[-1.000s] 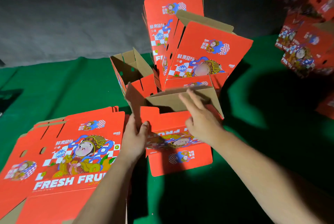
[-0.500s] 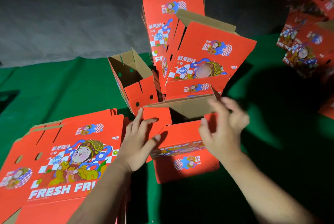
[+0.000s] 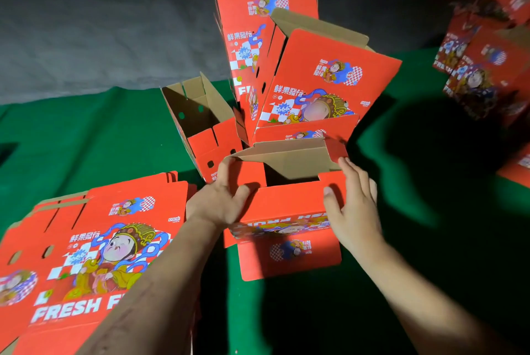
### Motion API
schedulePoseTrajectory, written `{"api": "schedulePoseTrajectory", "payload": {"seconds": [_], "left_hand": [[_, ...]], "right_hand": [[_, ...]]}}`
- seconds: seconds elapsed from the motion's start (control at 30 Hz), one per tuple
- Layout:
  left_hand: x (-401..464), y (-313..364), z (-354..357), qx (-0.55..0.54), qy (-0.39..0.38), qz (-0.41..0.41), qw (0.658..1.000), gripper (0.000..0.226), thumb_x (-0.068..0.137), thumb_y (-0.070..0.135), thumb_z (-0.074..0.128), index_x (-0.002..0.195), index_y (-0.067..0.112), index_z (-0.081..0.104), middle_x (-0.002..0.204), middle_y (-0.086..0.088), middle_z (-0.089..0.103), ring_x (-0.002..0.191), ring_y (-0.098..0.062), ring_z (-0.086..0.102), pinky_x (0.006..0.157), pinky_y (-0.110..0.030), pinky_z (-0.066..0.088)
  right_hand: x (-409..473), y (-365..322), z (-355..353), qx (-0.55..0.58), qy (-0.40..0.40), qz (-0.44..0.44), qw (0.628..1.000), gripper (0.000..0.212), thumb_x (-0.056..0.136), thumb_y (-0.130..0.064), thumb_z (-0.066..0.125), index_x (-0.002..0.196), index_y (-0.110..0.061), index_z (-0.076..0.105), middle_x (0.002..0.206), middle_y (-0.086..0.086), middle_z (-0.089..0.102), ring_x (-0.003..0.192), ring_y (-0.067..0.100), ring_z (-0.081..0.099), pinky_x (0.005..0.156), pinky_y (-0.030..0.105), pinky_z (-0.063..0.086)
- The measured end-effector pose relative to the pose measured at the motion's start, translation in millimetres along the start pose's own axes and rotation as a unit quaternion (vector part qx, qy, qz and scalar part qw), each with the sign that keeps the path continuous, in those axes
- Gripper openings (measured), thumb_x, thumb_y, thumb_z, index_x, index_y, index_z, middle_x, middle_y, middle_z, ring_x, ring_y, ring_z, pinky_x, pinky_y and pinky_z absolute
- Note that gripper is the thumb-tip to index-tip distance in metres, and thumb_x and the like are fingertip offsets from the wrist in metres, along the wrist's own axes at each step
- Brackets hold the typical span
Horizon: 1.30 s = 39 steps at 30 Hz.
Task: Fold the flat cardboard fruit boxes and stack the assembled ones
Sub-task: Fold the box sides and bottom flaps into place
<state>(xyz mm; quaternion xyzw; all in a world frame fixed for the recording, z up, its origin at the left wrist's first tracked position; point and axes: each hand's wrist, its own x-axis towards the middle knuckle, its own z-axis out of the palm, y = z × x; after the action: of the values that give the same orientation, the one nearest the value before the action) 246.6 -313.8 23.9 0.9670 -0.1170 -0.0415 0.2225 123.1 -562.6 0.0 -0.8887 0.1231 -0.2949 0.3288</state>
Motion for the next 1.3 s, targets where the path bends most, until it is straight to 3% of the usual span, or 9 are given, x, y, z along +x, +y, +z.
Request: {"api": "schedulePoseTrajectory", "payload": {"seconds": [0.23,0.47,0.67,0.83,0.93,1.03,1.1,1.2,1.3], "left_hand": [[-4,-2,-3,0.015,-0.010,0.052,0.998,0.066,0.093,0.073,0.044,0.145,0.058,0.006,0.099,-0.019,0.074,0.096,-0.044,0.070,0.083,-0.044,0.048],[-7,-11,-6,0.037,-0.005,0.108,0.993,0.084,0.095,0.069,0.042,0.146,0.065,-0.025,0.111,-0.024,0.073,0.101,-0.047,0.069,0.087,-0.047,0.053],[-1,-8,1,-0.192,-0.035,0.070,0.978,0.079,0.087,0.055,0.057,0.153,0.047,0.015,0.158,-0.006,0.036,0.146,-0.029,0.031,0.124,-0.048,0.021],[-9,-1,19,-0.332,0.059,0.078,0.938,0.026,0.082,0.051,0.058,0.105,0.047,0.048,0.113,0.021,0.049,0.115,-0.012,0.047,0.113,-0.049,0.034],[-19,-1,25,-0.470,0.056,0.035,0.880,0.013,0.081,0.042,0.065,0.091,0.034,0.060,0.104,0.006,0.062,0.108,-0.024,0.056,0.115,-0.057,0.038],[-25,-2,26,-0.360,0.065,0.005,0.931,0.064,0.078,0.050,0.082,0.129,0.043,0.043,0.140,-0.002,0.055,0.129,-0.022,0.047,0.116,-0.050,0.035],[-27,0,29,-0.266,0.104,0.014,0.958,0.085,0.078,0.041,0.088,0.145,0.033,0.037,0.147,-0.001,0.039,0.132,-0.014,0.038,0.116,-0.035,0.028],[-33,18,29,-0.256,0.084,-0.045,0.962,0.069,0.080,0.033,0.088,0.132,0.023,0.043,0.146,-0.013,0.032,0.114,-0.023,0.050,0.108,-0.039,0.039],[-42,26,30,-0.220,0.107,-0.068,0.967,0.059,0.080,0.042,0.084,0.120,0.024,0.044,0.134,-0.007,0.056,0.117,-0.032,0.060,0.097,-0.046,0.048]], "right_hand": [[-23,10,6,0.016,0.010,0.017,1.000,0.079,0.094,-0.026,0.057,0.163,-0.024,0.018,0.169,-0.008,0.017,0.155,0.015,0.018,0.124,0.047,0.023],[-32,14,10,0.066,0.035,0.110,0.991,0.060,0.096,-0.027,0.058,0.153,-0.028,0.041,0.166,-0.018,0.019,0.144,0.006,0.034,0.105,0.033,0.042],[-17,19,-8,0.007,0.048,0.076,0.996,0.044,0.097,-0.048,0.043,0.114,-0.017,0.070,0.132,-0.005,0.051,0.113,0.016,0.058,0.090,0.030,0.045],[18,14,-24,-0.059,0.024,0.115,0.991,0.063,0.093,-0.068,0.026,0.068,-0.014,0.049,0.090,0.004,0.049,0.079,0.036,0.057,0.067,0.036,0.040],[38,11,-22,0.136,-0.043,0.289,0.947,0.076,0.076,-0.087,0.039,0.101,-0.017,0.054,0.106,0.008,0.063,0.097,0.030,0.061,0.082,0.039,0.046],[33,12,-14,0.191,-0.179,0.278,0.924,0.098,0.070,-0.057,0.087,0.146,-0.036,0.028,0.129,-0.009,0.060,0.117,0.013,0.060,0.100,0.036,0.047],[28,16,-6,0.096,-0.181,0.233,0.951,0.105,0.065,-0.042,0.095,0.144,-0.042,0.027,0.123,-0.013,0.063,0.113,0.016,0.063,0.090,0.033,0.047],[24,7,1,-0.104,-0.116,0.243,0.957,0.099,0.055,-0.063,0.091,0.126,-0.038,0.027,0.122,-0.001,0.062,0.105,0.035,0.066,0.073,0.038,0.043],[15,-4,3,-0.145,-0.095,0.264,0.949,0.099,0.056,-0.069,0.087,0.127,-0.037,0.025,0.131,0.002,0.057,0.106,0.040,0.066,0.074,0.042,0.043]]}}
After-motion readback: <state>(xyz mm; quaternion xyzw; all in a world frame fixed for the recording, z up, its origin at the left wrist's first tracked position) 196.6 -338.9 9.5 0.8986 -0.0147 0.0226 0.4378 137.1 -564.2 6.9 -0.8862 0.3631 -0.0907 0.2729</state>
